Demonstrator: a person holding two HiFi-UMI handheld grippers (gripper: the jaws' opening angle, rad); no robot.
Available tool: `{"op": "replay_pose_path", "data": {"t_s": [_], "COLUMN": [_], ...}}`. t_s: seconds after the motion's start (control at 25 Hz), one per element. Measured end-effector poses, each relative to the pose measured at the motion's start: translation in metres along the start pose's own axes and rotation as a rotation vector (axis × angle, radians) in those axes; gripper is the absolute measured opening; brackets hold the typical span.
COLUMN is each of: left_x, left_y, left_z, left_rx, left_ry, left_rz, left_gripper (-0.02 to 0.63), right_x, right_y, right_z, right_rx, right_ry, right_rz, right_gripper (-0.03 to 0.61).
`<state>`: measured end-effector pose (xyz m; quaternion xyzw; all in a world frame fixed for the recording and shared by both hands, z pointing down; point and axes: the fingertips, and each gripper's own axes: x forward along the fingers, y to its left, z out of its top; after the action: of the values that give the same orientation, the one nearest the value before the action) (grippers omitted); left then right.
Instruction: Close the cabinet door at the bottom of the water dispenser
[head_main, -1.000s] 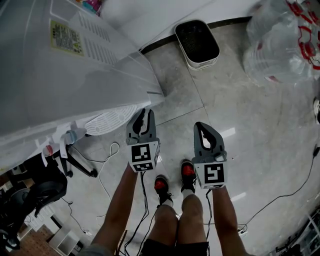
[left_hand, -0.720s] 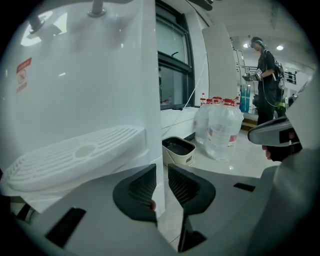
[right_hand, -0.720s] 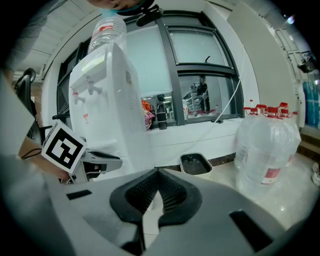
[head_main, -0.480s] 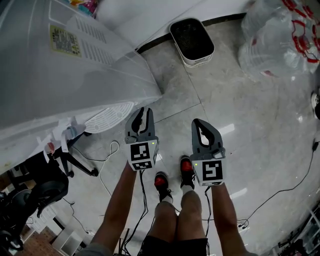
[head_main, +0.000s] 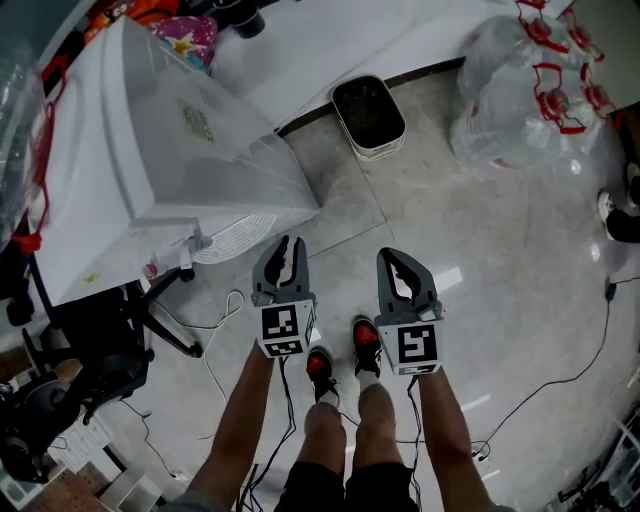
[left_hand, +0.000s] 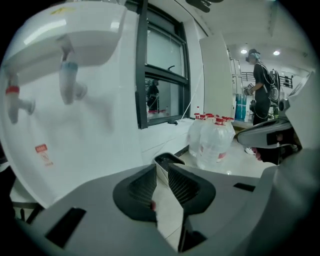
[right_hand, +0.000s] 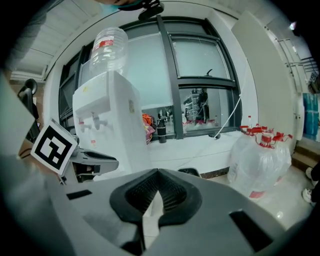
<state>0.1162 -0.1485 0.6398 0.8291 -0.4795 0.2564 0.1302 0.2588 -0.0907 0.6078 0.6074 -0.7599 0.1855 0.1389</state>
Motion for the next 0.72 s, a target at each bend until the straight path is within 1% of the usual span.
{"op": "replay_pose_path", "data": {"t_s": [0.2, 0.28, 0.4, 0.64, 0.72], "left_x": [-0.044, -0.062, -0.089, -0.163, -0.184], "left_y": [-0.003, -0.004, -0.003, 0.013, 0.019], "left_z": [0.055, 0.078, 0.115, 0.179, 0.200], "left_rx": [-0.005, -0.012, -0.001, -0.019, -0.021], "left_ry": [-0.027, -0.045, -0.072, -0.116, -0.145], "left_rz": [0.008, 0.013, 0.025, 0.083, 0.111], "left_gripper": [0.091, 0.091, 0.091, 0.081, 0.080], "right_x": [-0.029, -0.040, -0.054, -0.096, -0.106], "right_y": [0.005, 0.009, 0.018, 0.049, 0.059], "right_z": [0.061, 0.089, 0.131, 0.206, 0.232], "right_rx": [-0.019, -0.027, -0.042, -0.047, -0.051], "right_ry": [-0.039, -0.059, -0.090, -0.122, -0.142], "right_rz": [0.003, 0.011, 0.032, 0.083, 0.104], "right_gripper": [0.017, 0.017, 0.017, 0.017, 0.017]}}
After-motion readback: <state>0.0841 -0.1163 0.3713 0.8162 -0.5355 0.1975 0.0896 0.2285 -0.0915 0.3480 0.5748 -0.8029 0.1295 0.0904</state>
